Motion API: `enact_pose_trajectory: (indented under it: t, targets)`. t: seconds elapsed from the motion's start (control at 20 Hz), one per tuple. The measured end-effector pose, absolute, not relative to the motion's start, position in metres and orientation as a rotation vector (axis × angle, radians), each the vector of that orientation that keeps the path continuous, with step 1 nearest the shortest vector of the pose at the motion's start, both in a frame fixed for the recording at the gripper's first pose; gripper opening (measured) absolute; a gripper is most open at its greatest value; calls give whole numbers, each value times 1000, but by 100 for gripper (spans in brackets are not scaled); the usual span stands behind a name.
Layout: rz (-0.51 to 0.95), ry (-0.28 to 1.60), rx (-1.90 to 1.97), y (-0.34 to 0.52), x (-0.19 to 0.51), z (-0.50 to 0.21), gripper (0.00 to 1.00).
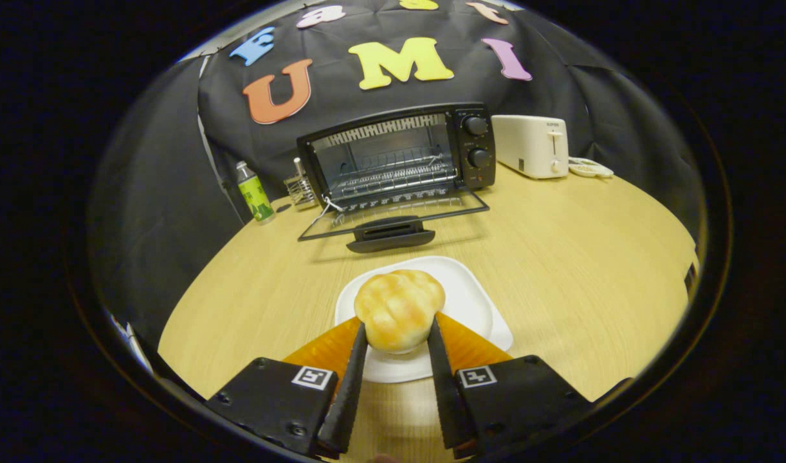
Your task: Open the toaster oven, put the food inside, and close the toaster oven door.
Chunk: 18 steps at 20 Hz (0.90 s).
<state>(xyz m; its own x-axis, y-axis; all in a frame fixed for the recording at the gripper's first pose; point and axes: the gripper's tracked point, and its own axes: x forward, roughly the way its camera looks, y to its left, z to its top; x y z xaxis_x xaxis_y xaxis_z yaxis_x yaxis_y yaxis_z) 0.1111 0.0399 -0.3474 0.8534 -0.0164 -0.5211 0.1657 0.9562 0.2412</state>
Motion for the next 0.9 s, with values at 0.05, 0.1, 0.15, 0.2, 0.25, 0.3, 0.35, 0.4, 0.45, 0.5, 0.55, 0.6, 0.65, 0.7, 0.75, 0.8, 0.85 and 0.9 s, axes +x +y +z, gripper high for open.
enact_pose_trajectory:
  t: [0.05, 0.1, 0.15, 0.2, 0.25, 0.3, 0.35, 0.4, 0.45, 0.5, 0.55, 0.6, 0.65, 0.7, 0.75, 0.8, 0.85, 0.9]
  targets:
    - [-88, 518, 320, 41, 112, -339, 55]
    - [-73, 493, 373, 44, 115, -329, 52]
    - [-56, 469, 421, 47, 118, -318, 50]
    - [-45, 447, 450, 47, 122, -308, 49]
    - [-31, 424, 481, 48, 127, -297, 49]
    - [-18, 399, 529, 49, 134, -287, 49]
    - [-5, 375, 587, 52, 141, -276, 49]
    - [4, 354, 645, 54, 150, -268, 49]
    - [25, 348, 691, 57, 158, -261, 48]
    - [49, 333, 737, 62, 166, -254, 48]
    - [56, 327, 770, 64, 176, -251, 48]
    - [58, 319, 804, 64, 186, -248, 48]
    - [52, 305, 833, 63, 196, -244, 48]
    - [41, 300, 846, 61, 208, -243, 48]
    - [36, 293, 853, 61, 216, -242, 48]
    - [25, 288, 857, 60, 228, -241, 48]
    - [21, 293, 868, 61, 236, -241, 48]
    - [14, 298, 889, 60, 247, -241, 48]
